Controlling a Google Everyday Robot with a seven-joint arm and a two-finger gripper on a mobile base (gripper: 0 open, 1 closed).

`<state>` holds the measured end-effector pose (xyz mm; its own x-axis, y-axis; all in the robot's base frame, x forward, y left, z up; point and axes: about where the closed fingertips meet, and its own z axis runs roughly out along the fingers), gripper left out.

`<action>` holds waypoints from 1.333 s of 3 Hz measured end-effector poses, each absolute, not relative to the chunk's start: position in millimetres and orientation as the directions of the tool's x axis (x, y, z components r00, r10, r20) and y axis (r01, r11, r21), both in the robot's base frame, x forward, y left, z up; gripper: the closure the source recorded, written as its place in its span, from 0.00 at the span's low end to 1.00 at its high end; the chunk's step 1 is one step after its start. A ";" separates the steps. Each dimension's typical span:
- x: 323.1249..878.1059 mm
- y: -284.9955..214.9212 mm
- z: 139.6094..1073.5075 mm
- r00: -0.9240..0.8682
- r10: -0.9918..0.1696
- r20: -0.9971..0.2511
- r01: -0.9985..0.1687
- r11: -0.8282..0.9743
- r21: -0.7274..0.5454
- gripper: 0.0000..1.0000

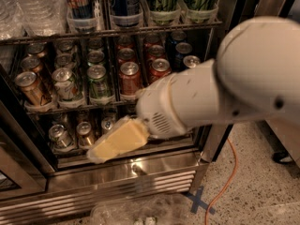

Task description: Pick 7up can from middle shelf of fridge

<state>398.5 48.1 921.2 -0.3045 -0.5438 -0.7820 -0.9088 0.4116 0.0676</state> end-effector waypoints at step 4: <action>359.6 173.8 923.7 -0.175 -0.381 -0.908 -0.925 0.379 0.019 0.00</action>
Offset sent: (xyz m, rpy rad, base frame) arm -0.0538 0.1705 0.0130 0.3654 -0.2008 0.0133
